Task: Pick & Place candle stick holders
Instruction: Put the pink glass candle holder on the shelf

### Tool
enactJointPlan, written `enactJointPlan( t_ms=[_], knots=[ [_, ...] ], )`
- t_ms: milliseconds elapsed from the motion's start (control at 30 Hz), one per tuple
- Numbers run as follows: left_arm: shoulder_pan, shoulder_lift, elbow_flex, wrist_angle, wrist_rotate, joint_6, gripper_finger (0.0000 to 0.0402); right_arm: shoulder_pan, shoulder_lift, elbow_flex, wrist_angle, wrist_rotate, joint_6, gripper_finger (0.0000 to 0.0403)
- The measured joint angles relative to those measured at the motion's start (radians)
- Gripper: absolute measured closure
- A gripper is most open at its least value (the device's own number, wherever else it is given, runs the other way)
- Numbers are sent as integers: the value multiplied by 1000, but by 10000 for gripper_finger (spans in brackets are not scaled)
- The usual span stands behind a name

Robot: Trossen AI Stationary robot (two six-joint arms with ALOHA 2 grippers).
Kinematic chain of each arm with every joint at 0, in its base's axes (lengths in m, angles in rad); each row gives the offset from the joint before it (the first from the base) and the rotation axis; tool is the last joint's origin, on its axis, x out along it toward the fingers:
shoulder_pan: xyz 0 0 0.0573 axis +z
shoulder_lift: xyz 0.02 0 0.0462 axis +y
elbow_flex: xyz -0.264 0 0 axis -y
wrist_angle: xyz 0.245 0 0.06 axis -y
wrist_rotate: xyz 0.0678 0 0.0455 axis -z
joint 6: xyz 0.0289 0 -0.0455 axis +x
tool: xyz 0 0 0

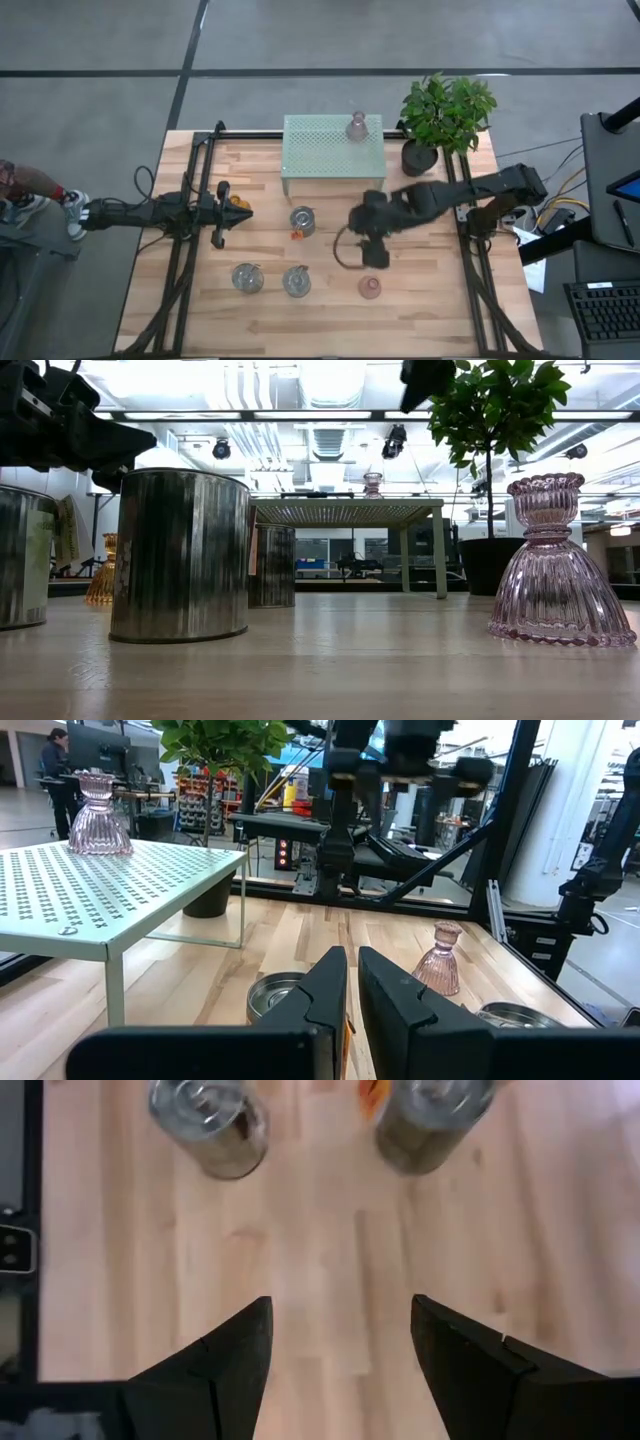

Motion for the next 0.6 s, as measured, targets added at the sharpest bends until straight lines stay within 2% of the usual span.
enactJointPlan(
  t_ms=[267,600],
  knots=[
    [0,0,0,0,0,0,367,117,2,-111,40,-4,195,133],
    [0,0,0,0,0,0,367,194,9,-212,149,-52,314,74]
  ],
)
